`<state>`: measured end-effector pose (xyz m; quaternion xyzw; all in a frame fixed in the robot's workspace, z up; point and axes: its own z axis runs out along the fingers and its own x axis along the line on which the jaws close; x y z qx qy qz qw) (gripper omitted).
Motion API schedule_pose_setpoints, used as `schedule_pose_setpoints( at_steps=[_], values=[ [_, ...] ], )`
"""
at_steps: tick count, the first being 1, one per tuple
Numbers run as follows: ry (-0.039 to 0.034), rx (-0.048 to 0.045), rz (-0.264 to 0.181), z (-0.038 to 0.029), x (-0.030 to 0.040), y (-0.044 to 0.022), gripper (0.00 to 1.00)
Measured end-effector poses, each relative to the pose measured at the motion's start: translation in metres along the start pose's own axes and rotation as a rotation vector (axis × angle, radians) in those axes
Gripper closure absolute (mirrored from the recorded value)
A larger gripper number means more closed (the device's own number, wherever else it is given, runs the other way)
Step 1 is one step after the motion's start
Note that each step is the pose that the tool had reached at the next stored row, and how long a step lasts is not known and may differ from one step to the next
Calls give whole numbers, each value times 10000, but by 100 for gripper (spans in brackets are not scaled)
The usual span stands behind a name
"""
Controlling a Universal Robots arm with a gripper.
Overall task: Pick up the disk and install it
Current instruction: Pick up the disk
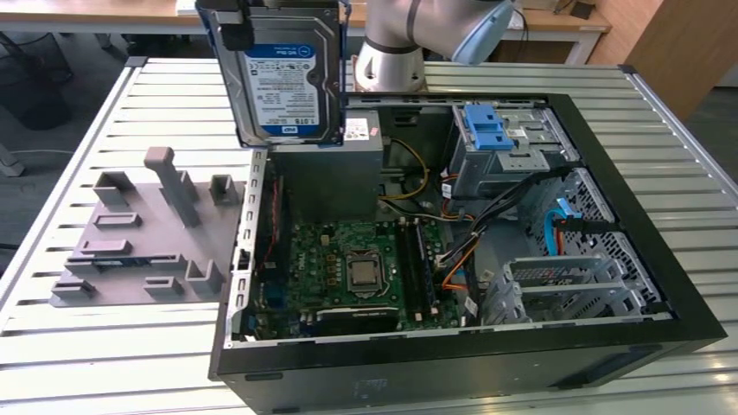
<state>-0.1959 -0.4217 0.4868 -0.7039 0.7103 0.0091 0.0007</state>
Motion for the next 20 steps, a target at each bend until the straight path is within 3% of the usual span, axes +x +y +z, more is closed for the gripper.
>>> schedule_pose_setpoints(
  at_steps=[20],
  values=[
    [-1, 1, 0, -1, -1, -113, 64]
  ],
)
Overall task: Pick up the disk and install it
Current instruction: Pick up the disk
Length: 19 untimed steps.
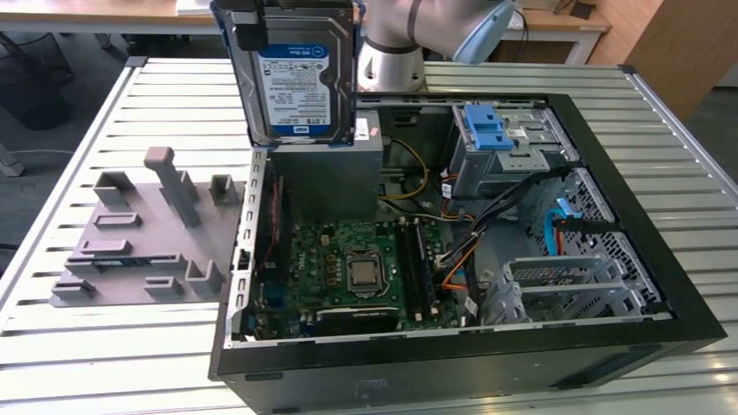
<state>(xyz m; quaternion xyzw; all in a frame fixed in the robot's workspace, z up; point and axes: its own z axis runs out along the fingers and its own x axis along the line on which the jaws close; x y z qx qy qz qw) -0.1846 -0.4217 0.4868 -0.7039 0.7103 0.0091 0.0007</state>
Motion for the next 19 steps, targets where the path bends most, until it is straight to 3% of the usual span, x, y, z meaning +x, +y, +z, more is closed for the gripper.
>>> schedule_pose_setpoints(
  at_steps=[19],
  values=[
    [0, 0, 0, -1, -1, -107, 64]
  ],
)
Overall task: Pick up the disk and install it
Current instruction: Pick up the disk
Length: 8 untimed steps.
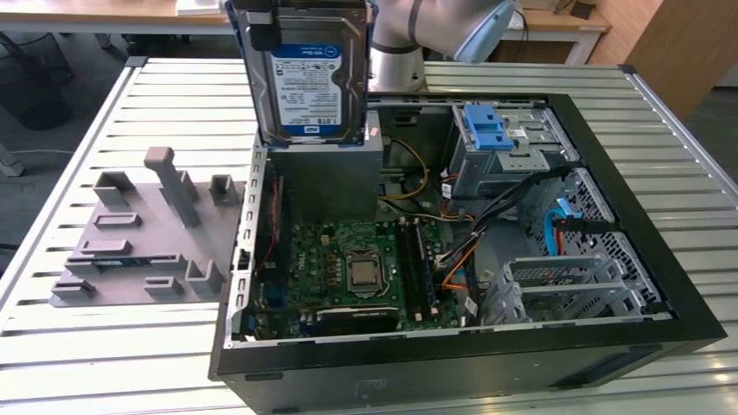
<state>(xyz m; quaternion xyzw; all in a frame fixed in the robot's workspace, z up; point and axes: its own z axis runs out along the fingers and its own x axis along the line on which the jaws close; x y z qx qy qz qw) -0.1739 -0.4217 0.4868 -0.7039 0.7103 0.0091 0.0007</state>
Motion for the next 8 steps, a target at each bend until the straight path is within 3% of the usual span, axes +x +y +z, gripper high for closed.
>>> schedule_pose_setpoints(
  at_steps=[8],
  values=[
    [1, -1, 1, -1, -1, -45, 64]
  ],
)
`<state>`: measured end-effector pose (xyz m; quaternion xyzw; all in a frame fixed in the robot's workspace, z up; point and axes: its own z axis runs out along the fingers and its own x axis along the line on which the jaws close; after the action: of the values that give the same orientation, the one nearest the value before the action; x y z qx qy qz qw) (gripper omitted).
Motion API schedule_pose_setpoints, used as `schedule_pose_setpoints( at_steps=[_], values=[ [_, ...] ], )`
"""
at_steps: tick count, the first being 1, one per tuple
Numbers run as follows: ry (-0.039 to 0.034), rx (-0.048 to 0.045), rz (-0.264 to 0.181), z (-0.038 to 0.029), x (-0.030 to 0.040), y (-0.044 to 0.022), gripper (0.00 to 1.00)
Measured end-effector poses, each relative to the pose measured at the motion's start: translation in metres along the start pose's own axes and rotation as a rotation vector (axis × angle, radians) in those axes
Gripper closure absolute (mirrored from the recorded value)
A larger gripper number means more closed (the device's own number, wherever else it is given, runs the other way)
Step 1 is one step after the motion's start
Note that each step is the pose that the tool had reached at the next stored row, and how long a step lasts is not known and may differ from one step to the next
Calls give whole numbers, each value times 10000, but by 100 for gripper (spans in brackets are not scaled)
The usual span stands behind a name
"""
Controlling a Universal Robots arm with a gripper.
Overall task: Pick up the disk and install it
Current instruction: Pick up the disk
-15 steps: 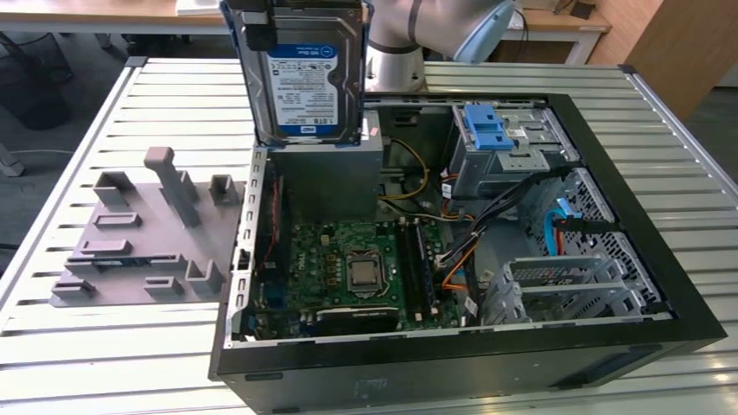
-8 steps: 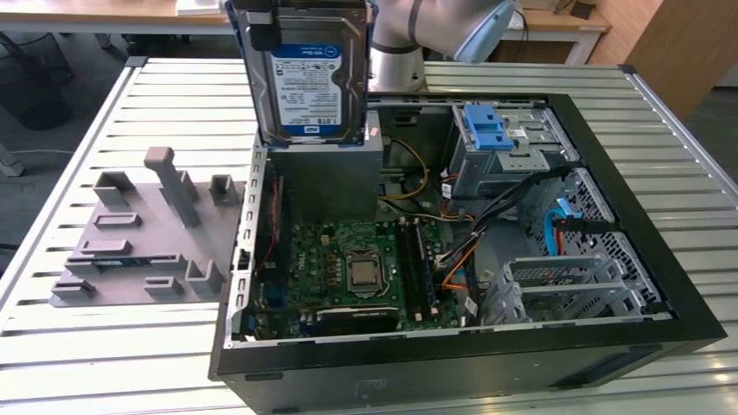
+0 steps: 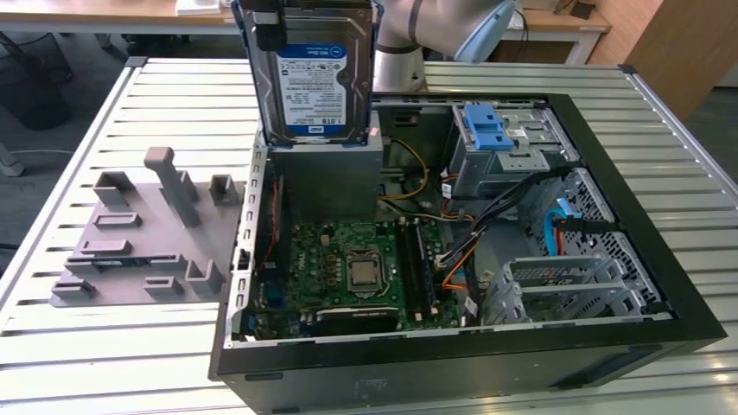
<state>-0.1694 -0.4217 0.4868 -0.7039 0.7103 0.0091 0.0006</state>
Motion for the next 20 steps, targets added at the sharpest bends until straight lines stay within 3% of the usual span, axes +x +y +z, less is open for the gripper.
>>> schedule_pose_setpoints(
  at_steps=[20],
  values=[
    [-1, 0, 0, -1, -1, -112, 64]
  ],
)
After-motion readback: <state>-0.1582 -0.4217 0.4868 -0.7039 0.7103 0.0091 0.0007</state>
